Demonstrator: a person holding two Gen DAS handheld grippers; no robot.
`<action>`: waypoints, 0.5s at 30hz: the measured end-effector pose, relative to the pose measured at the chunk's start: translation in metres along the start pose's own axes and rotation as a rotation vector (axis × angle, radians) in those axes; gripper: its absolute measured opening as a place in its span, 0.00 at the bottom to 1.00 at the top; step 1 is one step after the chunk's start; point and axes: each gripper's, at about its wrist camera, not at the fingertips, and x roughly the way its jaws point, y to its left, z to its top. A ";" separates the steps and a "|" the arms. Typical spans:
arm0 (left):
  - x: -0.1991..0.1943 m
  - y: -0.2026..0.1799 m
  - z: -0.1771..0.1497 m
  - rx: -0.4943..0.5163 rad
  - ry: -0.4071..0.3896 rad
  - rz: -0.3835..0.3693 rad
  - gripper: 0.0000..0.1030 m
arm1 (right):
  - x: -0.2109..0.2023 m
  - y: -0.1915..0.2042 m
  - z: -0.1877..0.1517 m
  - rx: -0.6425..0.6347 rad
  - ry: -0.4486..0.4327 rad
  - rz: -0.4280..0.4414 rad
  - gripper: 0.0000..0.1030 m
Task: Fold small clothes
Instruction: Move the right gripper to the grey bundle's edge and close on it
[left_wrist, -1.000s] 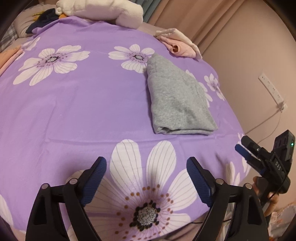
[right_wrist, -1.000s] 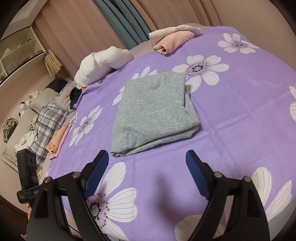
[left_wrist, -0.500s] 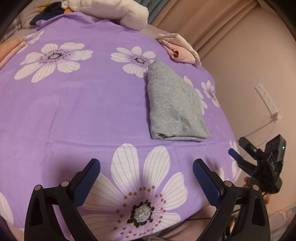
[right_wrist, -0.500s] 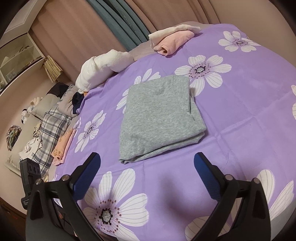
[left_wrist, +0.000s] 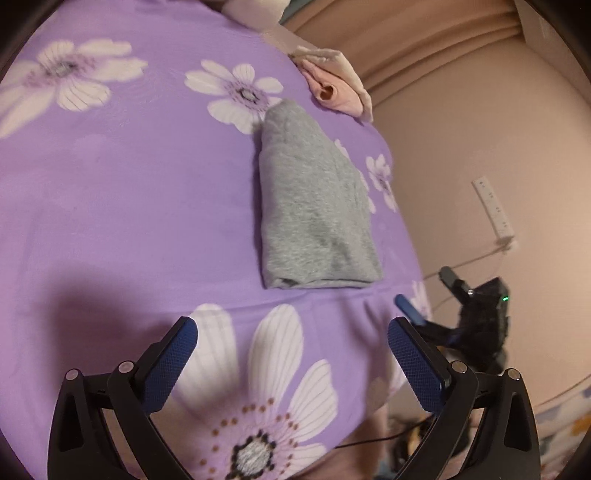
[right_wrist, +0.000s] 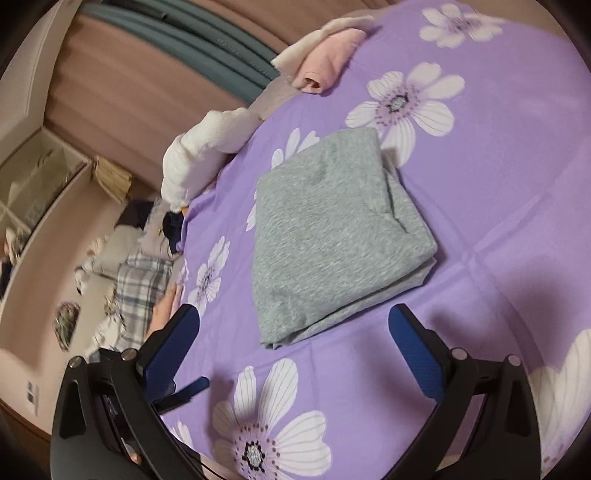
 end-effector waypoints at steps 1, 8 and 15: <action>0.005 0.001 0.003 -0.003 0.008 -0.008 0.99 | 0.002 -0.005 0.003 0.011 -0.007 -0.005 0.99; 0.037 0.007 0.032 -0.024 0.040 -0.026 0.99 | -0.001 -0.031 0.014 0.007 -0.100 -0.045 1.00; 0.066 0.007 0.057 -0.047 0.078 -0.003 0.99 | -0.002 -0.070 0.032 0.087 -0.120 -0.078 1.00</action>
